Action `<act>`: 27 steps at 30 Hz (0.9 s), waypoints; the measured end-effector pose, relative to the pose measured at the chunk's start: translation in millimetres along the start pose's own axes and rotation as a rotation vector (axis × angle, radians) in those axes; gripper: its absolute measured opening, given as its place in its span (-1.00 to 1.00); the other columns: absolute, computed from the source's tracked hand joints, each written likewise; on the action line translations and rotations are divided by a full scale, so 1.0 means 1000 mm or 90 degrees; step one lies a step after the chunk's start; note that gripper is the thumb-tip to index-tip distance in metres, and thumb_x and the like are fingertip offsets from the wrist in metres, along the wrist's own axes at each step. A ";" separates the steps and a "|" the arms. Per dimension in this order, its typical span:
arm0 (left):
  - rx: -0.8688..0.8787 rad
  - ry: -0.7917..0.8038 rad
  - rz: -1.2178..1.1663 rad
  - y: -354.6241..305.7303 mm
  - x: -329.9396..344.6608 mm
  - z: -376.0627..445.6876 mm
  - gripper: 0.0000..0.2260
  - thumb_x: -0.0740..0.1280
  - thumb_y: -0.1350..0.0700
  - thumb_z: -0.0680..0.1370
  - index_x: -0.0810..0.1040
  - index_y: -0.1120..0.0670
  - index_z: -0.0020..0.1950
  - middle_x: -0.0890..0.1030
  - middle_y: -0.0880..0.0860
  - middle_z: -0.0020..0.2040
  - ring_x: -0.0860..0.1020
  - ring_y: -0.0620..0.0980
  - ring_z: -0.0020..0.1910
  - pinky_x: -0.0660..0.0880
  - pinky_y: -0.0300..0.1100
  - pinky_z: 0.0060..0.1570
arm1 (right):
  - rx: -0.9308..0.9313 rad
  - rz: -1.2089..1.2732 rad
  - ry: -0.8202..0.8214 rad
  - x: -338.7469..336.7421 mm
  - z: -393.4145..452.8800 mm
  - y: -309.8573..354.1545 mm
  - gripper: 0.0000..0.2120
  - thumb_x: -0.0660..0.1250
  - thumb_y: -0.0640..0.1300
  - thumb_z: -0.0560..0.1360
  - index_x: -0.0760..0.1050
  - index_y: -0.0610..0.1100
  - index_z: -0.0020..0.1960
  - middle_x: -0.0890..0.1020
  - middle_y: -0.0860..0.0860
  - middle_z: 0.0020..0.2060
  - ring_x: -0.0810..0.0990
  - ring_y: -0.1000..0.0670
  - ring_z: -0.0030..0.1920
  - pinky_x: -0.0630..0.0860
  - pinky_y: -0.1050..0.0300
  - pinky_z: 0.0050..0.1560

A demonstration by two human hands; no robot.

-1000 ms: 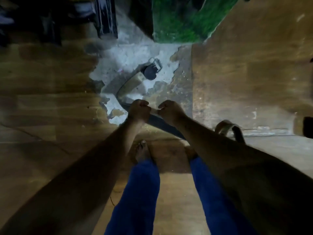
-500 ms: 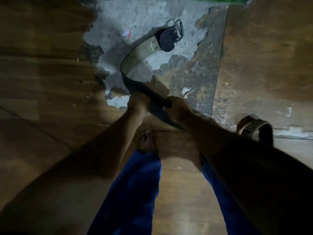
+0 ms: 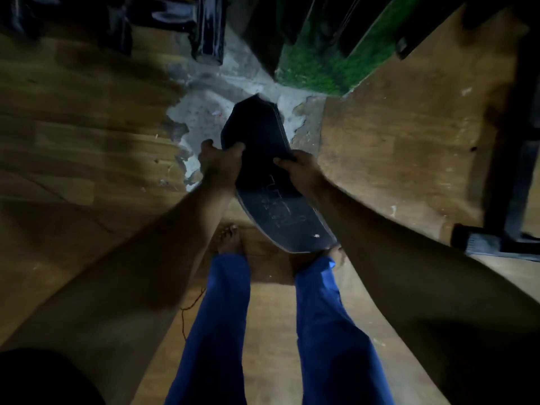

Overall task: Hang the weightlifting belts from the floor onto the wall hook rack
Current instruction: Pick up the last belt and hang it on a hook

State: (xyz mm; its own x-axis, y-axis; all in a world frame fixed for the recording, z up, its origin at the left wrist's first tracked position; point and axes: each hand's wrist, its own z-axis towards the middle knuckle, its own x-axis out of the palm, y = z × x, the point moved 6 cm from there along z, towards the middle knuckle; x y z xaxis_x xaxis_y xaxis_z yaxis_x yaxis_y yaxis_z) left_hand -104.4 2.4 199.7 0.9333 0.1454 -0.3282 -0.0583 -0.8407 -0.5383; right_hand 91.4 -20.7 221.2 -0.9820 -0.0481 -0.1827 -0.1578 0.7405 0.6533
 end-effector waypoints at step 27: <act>0.457 0.347 -0.194 -0.326 -0.112 -0.475 -0.75 0.38 0.19 0.60 0.57 0.10 0.28 0.69 0.10 0.17 0.68 0.06 0.13 0.62 -0.04 0.12 | -0.401 0.141 0.085 -0.168 -0.399 0.395 -0.83 0.37 -0.15 0.62 0.66 -0.15 -0.12 0.76 -0.06 -0.20 0.74 0.02 -0.20 0.62 0.19 -0.17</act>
State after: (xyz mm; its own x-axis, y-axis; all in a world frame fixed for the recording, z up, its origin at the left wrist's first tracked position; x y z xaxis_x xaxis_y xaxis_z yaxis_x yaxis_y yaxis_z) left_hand -21.7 12.0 780.9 0.9703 -0.1101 0.2154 0.1812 -0.2592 -0.9487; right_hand 152.4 12.1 803.3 -0.9962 -0.0525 0.0696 0.0569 0.2132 0.9753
